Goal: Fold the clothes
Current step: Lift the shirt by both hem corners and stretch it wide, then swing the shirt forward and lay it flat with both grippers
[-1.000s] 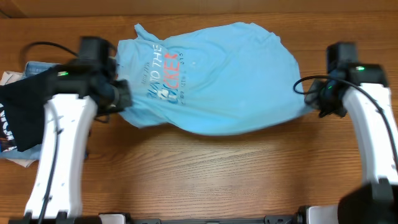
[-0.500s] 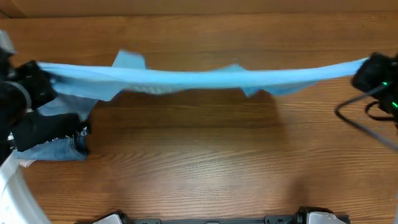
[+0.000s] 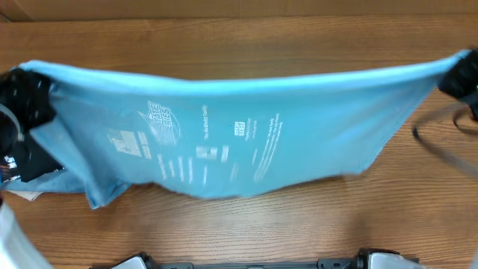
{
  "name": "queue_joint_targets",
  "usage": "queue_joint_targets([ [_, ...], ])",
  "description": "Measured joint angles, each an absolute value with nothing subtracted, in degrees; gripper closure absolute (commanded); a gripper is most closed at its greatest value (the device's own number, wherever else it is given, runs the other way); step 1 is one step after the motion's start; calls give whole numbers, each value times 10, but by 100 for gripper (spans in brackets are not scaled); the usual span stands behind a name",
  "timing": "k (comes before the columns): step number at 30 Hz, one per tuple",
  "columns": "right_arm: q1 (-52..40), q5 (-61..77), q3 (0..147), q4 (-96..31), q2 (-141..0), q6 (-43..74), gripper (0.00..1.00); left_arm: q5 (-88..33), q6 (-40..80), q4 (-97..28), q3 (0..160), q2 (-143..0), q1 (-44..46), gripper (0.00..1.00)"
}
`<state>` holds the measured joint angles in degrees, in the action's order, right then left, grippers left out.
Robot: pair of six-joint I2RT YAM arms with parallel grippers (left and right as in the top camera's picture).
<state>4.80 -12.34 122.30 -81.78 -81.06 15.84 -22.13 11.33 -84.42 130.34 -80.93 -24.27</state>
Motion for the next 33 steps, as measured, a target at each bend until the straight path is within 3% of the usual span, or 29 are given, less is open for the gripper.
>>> queue_joint_targets([
  [9, 48, -97, 1219, -675, -1048, 139, 96, -208, 104, -674, 1289, -1013, -155, 96],
  [14, 48, -92, 1214, -575, -1085, 136, 96, -213, 121, -564, 1287, -1099, -129, 96],
  [19, 48, -90, 1295, -584, -1085, 136, 96, -212, 133, -546, 1364, -1106, -132, 96],
  [25, 48, -90, 1388, -697, -1055, 134, 96, -210, 125, -668, 1537, -1077, -136, 96],
  [33, 48, -93, 1347, -869, -1055, 135, 96, -196, 88, -938, 1512, -1083, -104, 96],
])
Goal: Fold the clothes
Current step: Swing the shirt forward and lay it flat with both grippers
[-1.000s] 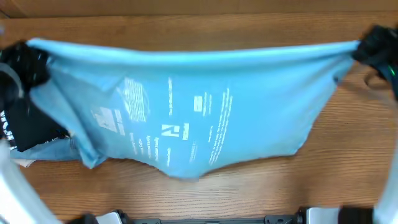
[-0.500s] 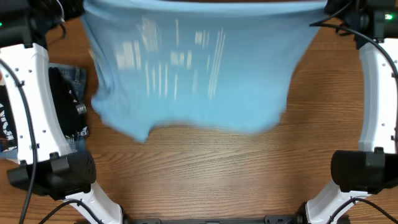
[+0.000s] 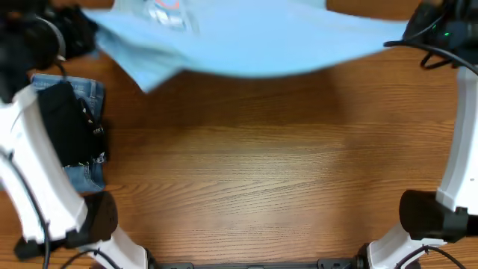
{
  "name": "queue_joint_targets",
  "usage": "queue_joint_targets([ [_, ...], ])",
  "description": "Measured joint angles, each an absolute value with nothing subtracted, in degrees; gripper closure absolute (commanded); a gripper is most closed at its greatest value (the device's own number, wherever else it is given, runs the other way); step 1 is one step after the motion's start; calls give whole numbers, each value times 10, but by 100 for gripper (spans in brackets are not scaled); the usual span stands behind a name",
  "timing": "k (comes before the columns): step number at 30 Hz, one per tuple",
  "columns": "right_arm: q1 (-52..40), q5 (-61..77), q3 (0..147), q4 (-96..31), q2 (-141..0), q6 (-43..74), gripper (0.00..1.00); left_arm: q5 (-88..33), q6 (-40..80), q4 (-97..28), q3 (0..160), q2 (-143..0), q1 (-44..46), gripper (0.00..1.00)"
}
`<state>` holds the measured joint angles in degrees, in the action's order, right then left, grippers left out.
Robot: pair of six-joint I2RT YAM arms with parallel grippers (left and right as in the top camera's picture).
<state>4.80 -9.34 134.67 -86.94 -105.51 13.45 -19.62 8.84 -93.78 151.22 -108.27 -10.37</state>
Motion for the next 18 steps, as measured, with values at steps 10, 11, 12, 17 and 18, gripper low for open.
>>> queue_joint_targets([
  [10, 48, -94, 1054, -854, -1079, 135, 96, -130, 74, -946, 1214, -1207, -34, 96],
  [11, 48, -94, 1025, -847, -1080, 135, 96, -123, 73, -943, 1184, -1208, -29, 96],
  [12, 48, -94, 1002, -840, -1081, 135, 96, -116, 73, -943, 1158, -1208, -26, 96],
  [17, 48, -97, 930, -832, -1081, 148, 96, -91, 73, -935, 1049, -1206, -20, 96],
  [18, 48, -101, 923, -833, -1081, 152, 96, -84, 74, -931, 1028, -1205, -20, 96],
])
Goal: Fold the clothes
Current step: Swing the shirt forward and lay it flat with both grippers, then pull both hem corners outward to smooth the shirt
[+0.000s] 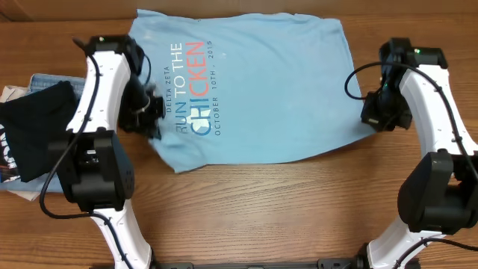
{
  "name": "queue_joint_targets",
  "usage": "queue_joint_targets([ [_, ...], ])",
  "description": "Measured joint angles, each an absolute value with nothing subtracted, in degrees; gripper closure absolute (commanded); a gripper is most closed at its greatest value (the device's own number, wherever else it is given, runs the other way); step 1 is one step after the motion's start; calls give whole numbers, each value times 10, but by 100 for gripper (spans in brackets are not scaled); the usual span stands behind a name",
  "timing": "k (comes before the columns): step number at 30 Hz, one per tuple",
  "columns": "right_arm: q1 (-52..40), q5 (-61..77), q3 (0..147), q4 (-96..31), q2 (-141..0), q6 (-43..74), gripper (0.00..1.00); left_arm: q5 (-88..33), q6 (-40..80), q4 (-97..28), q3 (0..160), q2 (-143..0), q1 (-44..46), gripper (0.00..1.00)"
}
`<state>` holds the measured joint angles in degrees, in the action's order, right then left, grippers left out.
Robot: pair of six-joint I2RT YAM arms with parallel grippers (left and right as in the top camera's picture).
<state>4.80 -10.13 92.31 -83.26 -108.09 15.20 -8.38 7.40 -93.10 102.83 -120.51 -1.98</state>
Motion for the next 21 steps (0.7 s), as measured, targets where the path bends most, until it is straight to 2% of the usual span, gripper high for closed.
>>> queue_joint_targets([
  [7, 50, -120, 893, -857, -1081, 186, 96, -29, 107, -867, 868, -1144, -20, 96],
  [13, 62, -124, 856, -842, -1071, 204, 96, -1, 141, -812, 766, -1001, -25, 96],
  [21, 82, -100, 750, -809, -959, 210, 96, 7, 168, -782, 696, -870, -43, 96],
])
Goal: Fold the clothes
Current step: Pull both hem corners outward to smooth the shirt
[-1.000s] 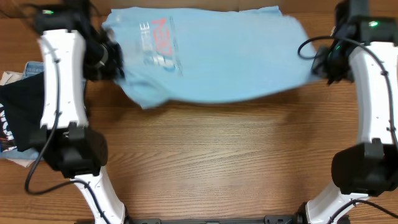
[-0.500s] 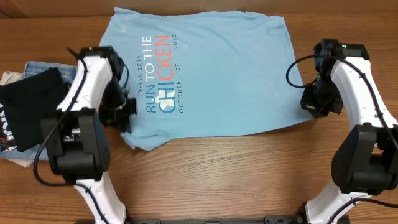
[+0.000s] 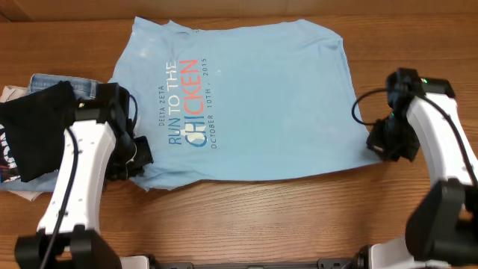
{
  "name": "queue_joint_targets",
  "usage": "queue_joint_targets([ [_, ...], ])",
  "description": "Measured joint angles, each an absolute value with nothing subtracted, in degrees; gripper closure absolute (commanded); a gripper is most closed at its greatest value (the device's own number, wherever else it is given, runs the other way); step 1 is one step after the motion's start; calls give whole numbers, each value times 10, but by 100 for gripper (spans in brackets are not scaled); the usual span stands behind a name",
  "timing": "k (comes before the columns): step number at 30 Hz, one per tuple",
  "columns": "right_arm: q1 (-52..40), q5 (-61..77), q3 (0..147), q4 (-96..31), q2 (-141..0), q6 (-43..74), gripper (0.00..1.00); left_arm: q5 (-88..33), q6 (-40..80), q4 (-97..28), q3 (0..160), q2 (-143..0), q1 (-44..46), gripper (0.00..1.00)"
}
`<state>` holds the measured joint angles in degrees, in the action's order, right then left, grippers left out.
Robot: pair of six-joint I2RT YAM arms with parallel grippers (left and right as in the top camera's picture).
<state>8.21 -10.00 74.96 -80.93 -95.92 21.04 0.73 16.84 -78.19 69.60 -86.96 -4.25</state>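
Observation:
A light blue T-shirt (image 3: 254, 104) lies spread flat on the wooden table (image 3: 269, 217), print side up, reading "RUN TO THE CHICKEN". My left gripper (image 3: 139, 163) sits at the shirt's near left corner, and the cloth bunches under it. At the near right corner is my right gripper (image 3: 381, 143), with the hem drawn toward it. Both look shut on the cloth, though the wrists hide the fingertips.
A pile of other clothes (image 3: 37, 127) lies at the left edge: a black garment on top of blue jeans and a white piece. The left arm's white links run from the near edge up beside that pile. A wall edge borders the table's far side.
Both grippers have moved toward the near side. The shirt's near edge came with them, so the shirt lies longer and flatter. The left arm is now lower and less upright.
At first the shirt hung stretched between the two grippers, close under the camera, back side showing. Then it was at the table's far edge, still held out. Then it lay print side up on the table, and now it is drawn nearer and smoother.

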Motion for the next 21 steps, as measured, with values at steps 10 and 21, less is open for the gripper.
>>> queue_joint_targets([
  [10, 132, -72, 669, -805, -812, 227, 96, 2, 194, -796, 644, -810, -42, 96],
  [21, 103, -2, 669, -683, -820, 188, 96, -8, 222, -688, 635, -811, -42, 88],
])
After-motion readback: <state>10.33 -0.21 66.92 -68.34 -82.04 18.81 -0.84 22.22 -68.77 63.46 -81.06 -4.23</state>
